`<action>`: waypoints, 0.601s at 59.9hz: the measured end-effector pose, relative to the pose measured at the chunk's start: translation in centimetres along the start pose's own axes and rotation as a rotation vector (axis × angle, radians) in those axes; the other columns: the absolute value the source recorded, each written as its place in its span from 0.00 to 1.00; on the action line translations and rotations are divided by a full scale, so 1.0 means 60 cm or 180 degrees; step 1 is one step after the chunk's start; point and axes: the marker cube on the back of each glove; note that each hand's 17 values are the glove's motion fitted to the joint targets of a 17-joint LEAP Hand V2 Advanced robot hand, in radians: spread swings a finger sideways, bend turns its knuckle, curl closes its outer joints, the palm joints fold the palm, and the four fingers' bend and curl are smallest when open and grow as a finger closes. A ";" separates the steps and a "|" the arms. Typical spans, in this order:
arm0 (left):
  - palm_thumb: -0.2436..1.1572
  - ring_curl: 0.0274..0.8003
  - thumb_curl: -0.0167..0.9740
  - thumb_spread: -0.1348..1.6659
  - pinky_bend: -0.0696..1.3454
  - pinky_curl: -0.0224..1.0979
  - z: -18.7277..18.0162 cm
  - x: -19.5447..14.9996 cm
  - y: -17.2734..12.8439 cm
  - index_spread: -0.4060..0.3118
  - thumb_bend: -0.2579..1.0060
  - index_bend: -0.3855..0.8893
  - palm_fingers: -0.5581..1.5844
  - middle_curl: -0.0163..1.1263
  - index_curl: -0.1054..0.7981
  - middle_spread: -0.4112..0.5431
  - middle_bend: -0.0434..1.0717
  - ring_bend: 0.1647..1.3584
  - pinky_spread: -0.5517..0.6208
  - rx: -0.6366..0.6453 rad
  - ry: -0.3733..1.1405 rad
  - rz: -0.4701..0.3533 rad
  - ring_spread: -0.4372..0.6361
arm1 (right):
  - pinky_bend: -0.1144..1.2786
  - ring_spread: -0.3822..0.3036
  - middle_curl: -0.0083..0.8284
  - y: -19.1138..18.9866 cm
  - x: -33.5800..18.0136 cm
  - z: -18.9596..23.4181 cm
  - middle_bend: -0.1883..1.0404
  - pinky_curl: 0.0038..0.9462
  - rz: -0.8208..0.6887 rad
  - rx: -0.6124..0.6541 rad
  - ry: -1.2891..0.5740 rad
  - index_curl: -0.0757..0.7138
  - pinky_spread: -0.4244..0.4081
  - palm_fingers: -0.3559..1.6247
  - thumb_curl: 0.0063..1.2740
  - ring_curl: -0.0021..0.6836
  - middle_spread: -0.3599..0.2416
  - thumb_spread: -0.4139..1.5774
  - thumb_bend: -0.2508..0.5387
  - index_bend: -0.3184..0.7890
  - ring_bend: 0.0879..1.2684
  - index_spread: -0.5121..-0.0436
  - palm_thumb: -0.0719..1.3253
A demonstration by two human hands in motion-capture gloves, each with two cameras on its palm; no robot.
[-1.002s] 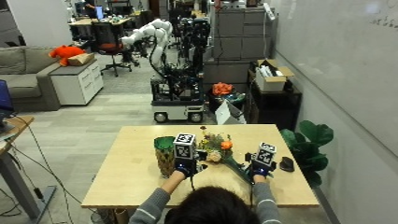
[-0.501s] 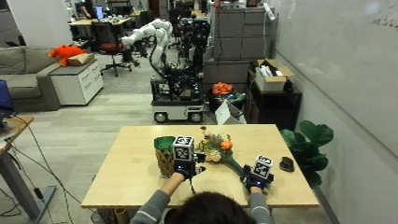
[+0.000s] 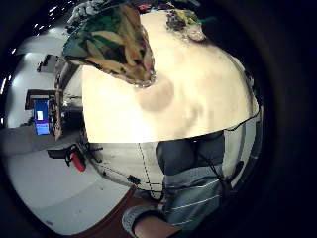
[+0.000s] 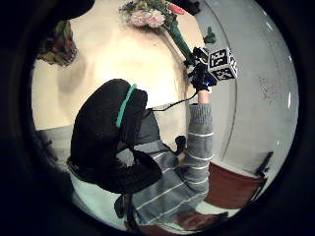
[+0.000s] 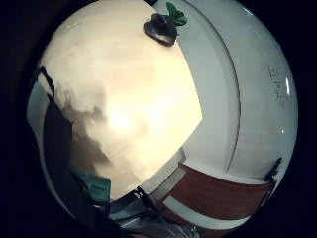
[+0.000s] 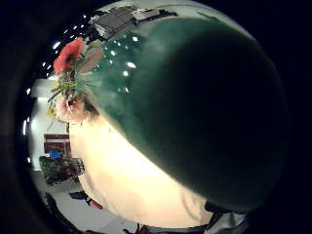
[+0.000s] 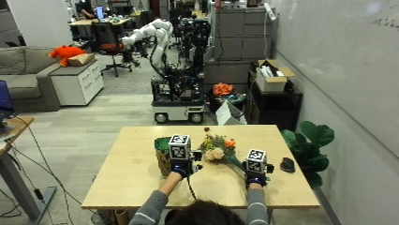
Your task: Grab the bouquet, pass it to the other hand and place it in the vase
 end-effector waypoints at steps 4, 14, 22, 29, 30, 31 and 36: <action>0.37 0.37 0.31 0.72 0.18 0.34 -0.002 -0.004 -0.002 0.46 0.19 0.44 0.46 0.30 0.55 0.51 0.19 0.20 0.66 0.0005 -0.0012 -0.0025 0.56 | 0.56 0.28 0.68 -0.011 -0.009 -0.007 0.74 0.48 0.0052 0.0227 -0.0141 0.60 0.21 0.95 0.25 0.76 0.31 0.77 0.40 0.55 0.70 0.59 0.65; 0.37 0.37 0.31 0.73 0.19 0.34 -0.011 -0.007 -0.003 0.45 0.19 0.44 0.46 0.30 0.55 0.51 0.19 0.20 0.65 0.0054 0.0043 -0.0053 0.56 | 0.60 0.28 0.74 -0.011 0.001 -0.024 0.82 0.53 0.0328 0.0257 -0.0353 0.74 0.23 0.93 0.28 0.83 0.34 0.74 0.35 0.77 0.76 0.63 0.68; 0.37 0.36 0.31 0.73 0.18 0.33 -0.017 -0.004 -0.006 0.44 0.19 0.45 0.47 0.30 0.56 0.50 0.19 0.19 0.65 -0.0080 0.0190 -0.0045 0.56 | 0.62 0.29 0.76 -0.020 0.009 -0.048 0.86 0.56 0.0504 0.0276 -0.0860 0.80 0.24 0.91 0.33 0.85 0.35 0.71 0.38 0.85 0.79 0.66 0.77; 0.37 0.36 0.31 0.73 0.18 0.33 -0.041 0.005 -0.013 0.44 0.19 0.45 0.47 0.30 0.56 0.50 0.19 0.19 0.65 0.0023 0.0436 0.0006 0.55 | 0.64 0.30 0.77 -0.003 -0.019 -0.081 0.88 0.58 0.0405 -0.0031 -0.1706 0.82 0.24 0.90 0.37 0.87 0.36 0.70 0.36 0.87 0.81 0.67 0.79; 0.37 0.36 0.31 0.73 0.18 0.32 -0.044 0.007 -0.014 0.44 0.19 0.45 0.47 0.30 0.56 0.50 0.19 0.19 0.65 0.0022 0.0470 0.0005 0.55 | 0.64 0.30 0.77 0.001 -0.024 -0.086 0.89 0.58 0.0395 -0.0090 -0.1836 0.83 0.24 0.89 0.37 0.87 0.36 0.70 0.35 0.87 0.81 0.67 0.79; 0.37 0.36 0.31 0.73 0.18 0.32 -0.046 0.007 -0.017 0.44 0.19 0.45 0.47 0.30 0.56 0.49 0.19 0.19 0.65 0.0025 0.0503 0.0002 0.55 | 0.64 0.30 0.77 0.004 -0.027 -0.090 0.89 0.58 0.0405 -0.0158 -0.1937 0.83 0.24 0.89 0.38 0.87 0.36 0.70 0.35 0.88 0.81 0.67 0.80; 0.37 0.36 0.31 0.73 0.17 0.32 -0.063 0.013 -0.034 0.44 0.19 0.45 0.48 0.31 0.57 0.49 0.20 0.19 0.65 0.0138 0.0712 -0.0011 0.54 | 0.65 0.30 0.77 0.013 -0.038 -0.103 0.90 0.59 0.0493 -0.0440 -0.2394 0.84 0.25 0.89 0.40 0.87 0.37 0.69 0.33 0.88 0.82 0.67 0.80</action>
